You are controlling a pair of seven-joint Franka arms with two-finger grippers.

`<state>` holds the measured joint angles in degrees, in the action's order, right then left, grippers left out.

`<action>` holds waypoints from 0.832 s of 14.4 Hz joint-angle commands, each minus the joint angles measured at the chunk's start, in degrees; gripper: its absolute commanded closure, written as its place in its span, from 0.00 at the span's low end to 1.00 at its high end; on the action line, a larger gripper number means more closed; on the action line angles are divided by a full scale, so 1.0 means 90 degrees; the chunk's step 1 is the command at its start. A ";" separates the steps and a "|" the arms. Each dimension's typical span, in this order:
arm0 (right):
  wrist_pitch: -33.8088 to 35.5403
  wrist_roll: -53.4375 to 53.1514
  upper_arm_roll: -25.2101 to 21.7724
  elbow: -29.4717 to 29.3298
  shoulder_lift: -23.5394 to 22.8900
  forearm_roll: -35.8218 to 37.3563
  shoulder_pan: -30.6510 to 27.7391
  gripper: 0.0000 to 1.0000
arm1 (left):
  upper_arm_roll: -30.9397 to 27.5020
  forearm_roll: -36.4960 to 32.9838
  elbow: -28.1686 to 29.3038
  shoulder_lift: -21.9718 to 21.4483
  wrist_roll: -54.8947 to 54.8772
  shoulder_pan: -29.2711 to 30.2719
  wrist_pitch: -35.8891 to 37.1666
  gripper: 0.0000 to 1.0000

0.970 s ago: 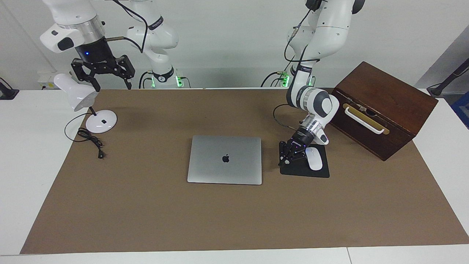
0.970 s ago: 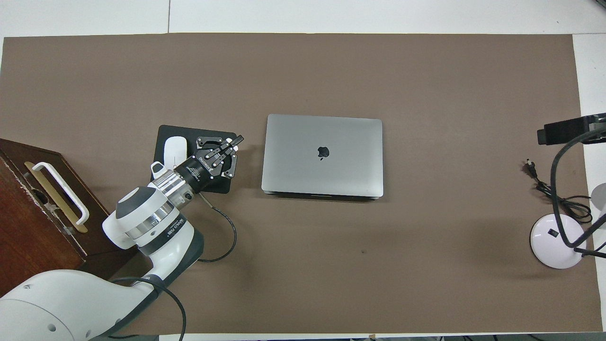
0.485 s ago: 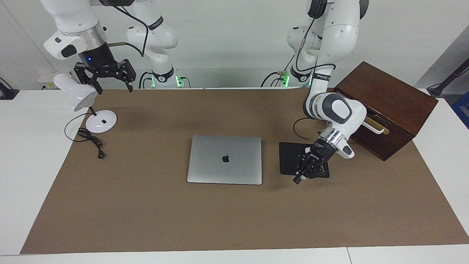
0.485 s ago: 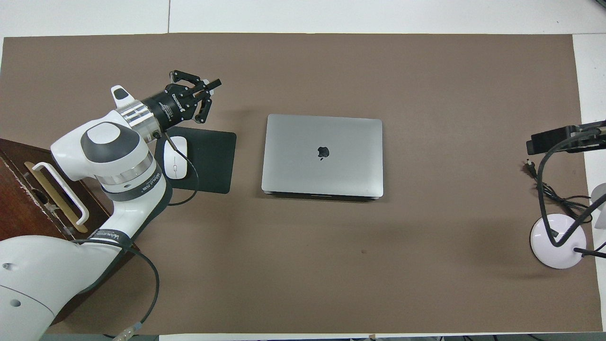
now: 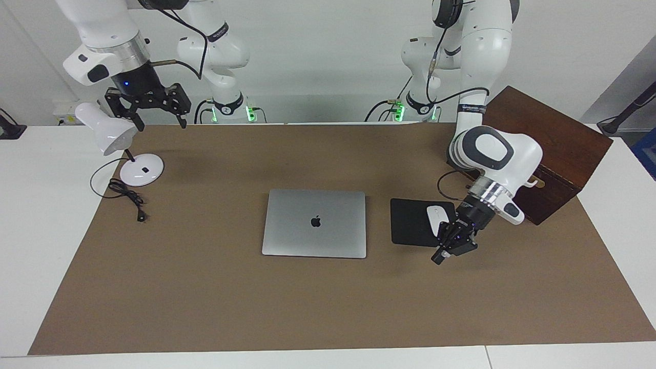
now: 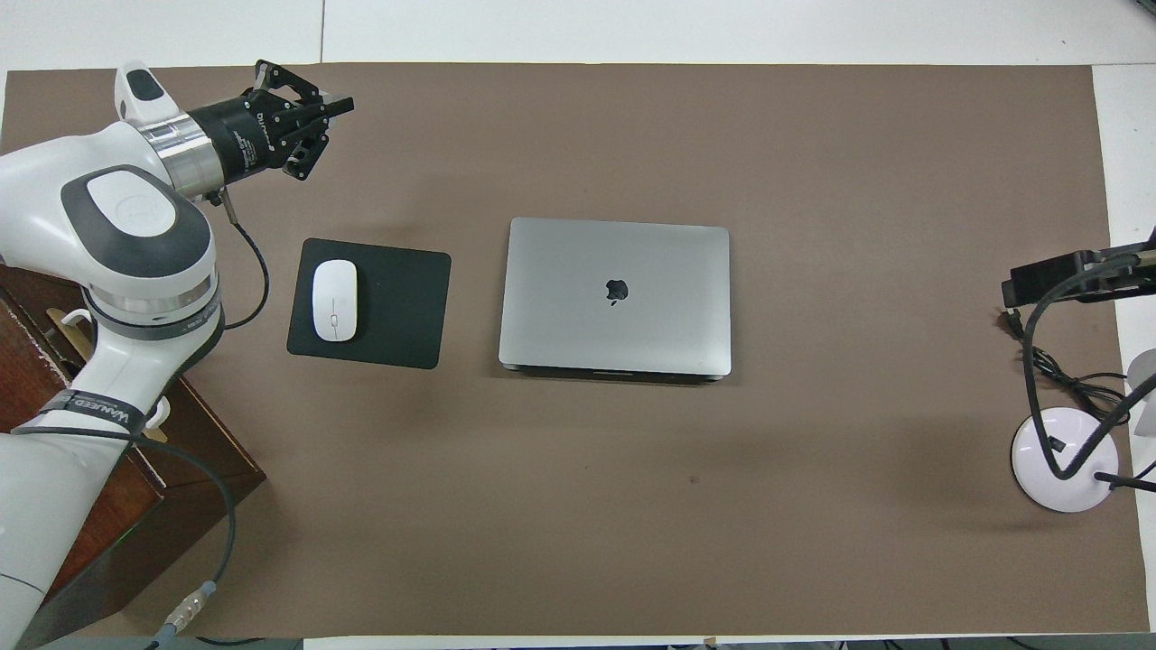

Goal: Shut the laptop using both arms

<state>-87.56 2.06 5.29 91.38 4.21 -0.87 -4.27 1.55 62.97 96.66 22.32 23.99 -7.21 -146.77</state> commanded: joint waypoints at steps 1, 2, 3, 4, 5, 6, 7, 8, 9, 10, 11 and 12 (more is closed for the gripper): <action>0.0032 0.0103 0.0077 0.0208 0.0196 0.0048 -0.0150 0.00 | -0.0084 -0.1764 -0.0115 -0.0087 0.0098 0.0000 0.0028 1.00; 0.0032 0.0113 0.0077 0.0208 0.0186 0.0048 -0.0160 0.00 | -0.0229 -0.2216 -0.0193 -0.0126 0.0098 0.0020 0.0222 1.00; 0.0041 0.0113 0.0077 0.0208 0.0196 0.0048 -0.0160 0.00 | -0.0482 -0.2472 -0.0339 -0.0165 0.0098 0.0010 0.0678 1.00; 0.0041 0.0113 0.0067 0.0208 0.0196 0.0048 -0.0160 0.00 | -0.0678 -0.2755 -0.0543 -0.0166 0.0098 0.0000 0.1244 1.00; 0.0051 0.0103 0.0067 0.0208 0.0196 0.0048 -0.0151 0.00 | -0.0835 -0.3261 -0.0777 -0.0166 0.0098 0.0000 0.1762 1.00; 0.0042 0.0093 0.0077 0.0208 0.0196 0.0048 -0.0151 0.00 | -0.0894 -0.3566 -0.0983 -0.0175 0.0146 0.0020 0.2144 1.00; 0.0041 0.0084 0.0067 0.0199 0.0196 0.0048 -0.0151 0.00 | -0.0982 -0.3704 -0.1072 -0.0185 0.0224 0.0020 0.2428 1.00; 0.0041 0.0084 0.0067 0.0198 0.0206 0.0048 -0.0131 0.00 | -0.1108 -0.3899 -0.1092 -0.0272 0.0235 -0.0009 0.2663 1.00; 0.0041 0.0084 0.0067 0.0198 0.0206 0.0038 -0.0131 0.00 | -0.1177 -0.4229 -0.1092 -0.0428 0.0225 -0.0038 0.2849 1.00; 0.0041 0.0074 0.0067 0.0198 0.0206 0.0038 -0.0131 0.00 | -0.1178 -0.4677 -0.1092 -0.0545 0.0215 -0.0048 0.3102 1.00; 0.0041 0.0083 0.0067 0.0198 0.0206 0.0038 -0.0112 0.00 | -0.1178 -0.5136 -0.1092 -0.0653 0.0205 -0.0058 0.3433 1.00; 0.0041 0.0084 0.0067 0.0198 0.0206 0.0038 -0.0102 0.00 | -0.1178 -0.5518 -0.1092 -0.0779 0.0176 -0.0049 0.3765 1.00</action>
<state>-87.53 2.06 5.30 91.61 4.60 -0.87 -4.43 -8.43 19.30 86.68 17.82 25.01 -7.05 -118.19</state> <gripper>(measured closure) 0.000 0.991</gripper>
